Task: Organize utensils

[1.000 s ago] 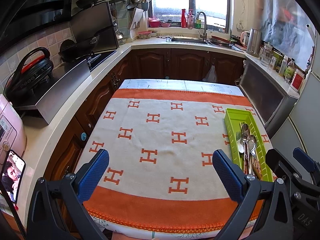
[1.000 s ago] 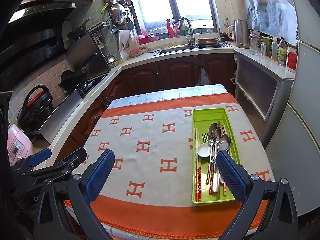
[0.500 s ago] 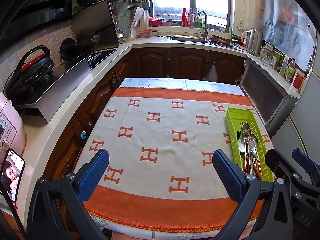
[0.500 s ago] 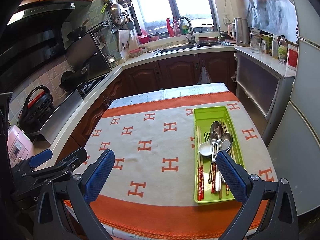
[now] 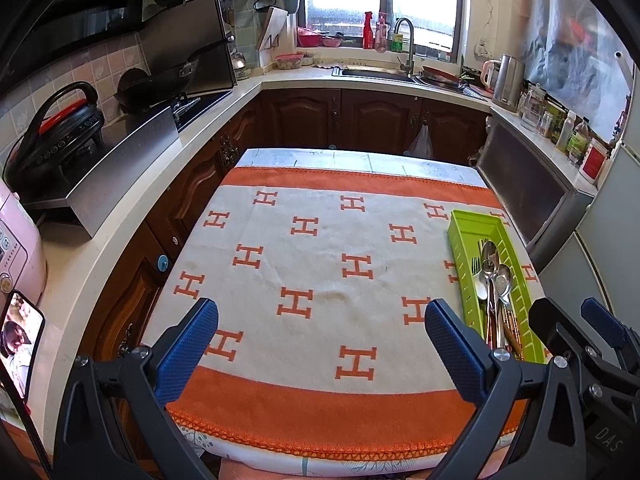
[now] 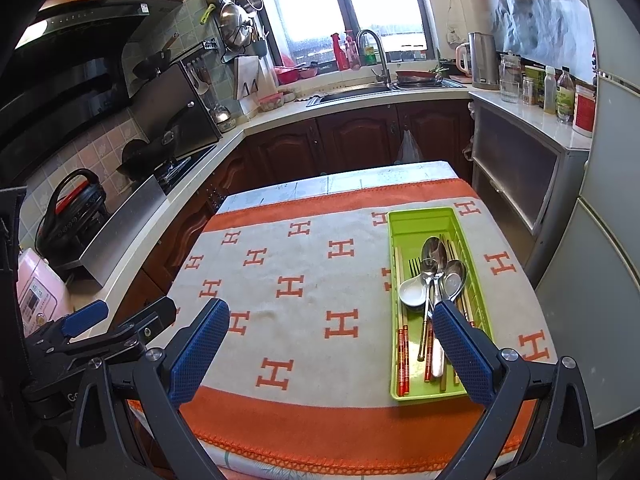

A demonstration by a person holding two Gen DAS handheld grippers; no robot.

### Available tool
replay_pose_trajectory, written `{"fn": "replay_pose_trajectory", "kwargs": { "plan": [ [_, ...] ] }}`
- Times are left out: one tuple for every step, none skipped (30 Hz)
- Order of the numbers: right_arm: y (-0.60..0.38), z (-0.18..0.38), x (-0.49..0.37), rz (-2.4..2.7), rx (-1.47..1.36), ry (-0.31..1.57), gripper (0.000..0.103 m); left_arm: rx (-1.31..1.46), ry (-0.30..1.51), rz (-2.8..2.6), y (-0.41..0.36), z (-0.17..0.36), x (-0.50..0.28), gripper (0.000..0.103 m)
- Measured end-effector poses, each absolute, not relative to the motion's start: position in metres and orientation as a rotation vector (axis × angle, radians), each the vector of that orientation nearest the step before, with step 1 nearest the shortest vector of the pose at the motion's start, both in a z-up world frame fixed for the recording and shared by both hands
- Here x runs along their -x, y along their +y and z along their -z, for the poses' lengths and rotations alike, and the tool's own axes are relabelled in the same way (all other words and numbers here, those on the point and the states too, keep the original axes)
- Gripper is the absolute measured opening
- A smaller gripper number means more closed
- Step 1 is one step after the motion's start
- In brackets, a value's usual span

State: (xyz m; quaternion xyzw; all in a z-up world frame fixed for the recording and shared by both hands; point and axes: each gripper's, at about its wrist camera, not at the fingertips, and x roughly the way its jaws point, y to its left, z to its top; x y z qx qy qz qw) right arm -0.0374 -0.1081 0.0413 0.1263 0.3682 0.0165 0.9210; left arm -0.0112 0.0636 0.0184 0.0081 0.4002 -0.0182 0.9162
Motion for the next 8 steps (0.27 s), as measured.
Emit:
{"fn": "replay_pose_trajectory", "kwargs": {
  "plan": [
    [-0.1054,-0.0401,0.0368,-0.034,-0.259,0.758,0.103,-0.016,0.825,0.037,0.0641,-0.0180,0.0113,0.102],
    [-0.1066,-0.0411,0.0377,-0.032,-0.260,0.757,0.103,-0.015,0.826,0.037,0.0644,-0.0173,0.0110,0.102],
    [-0.1053,-0.0402,0.0385,-0.031,-0.262,0.759,0.103,-0.013,0.829,0.038,0.0645,-0.0168,0.0103,0.102],
    [-0.1023,-0.0386,0.0379,-0.030,-0.262,0.762,0.103,-0.012,0.832,0.039,0.0649,-0.0164,0.0099,0.102],
    [-0.1003,-0.0377,0.0376,-0.030,-0.264,0.764,0.103,-0.010,0.835,0.040,0.0653,-0.0159,0.0094,0.102],
    [-0.1007,-0.0380,0.0374,-0.028,-0.267,0.766,0.103,-0.009,0.837,0.040,0.0665,-0.0158,0.0091,0.102],
    [-0.0984,-0.0371,0.0369,-0.028,-0.268,0.768,0.103,-0.006,0.840,0.041,0.0672,-0.0149,0.0086,0.102],
    [-0.0975,-0.0369,0.0365,-0.027,-0.269,0.770,0.103,-0.002,0.844,0.043,0.0682,-0.0137,0.0079,0.102]
  ]
}}
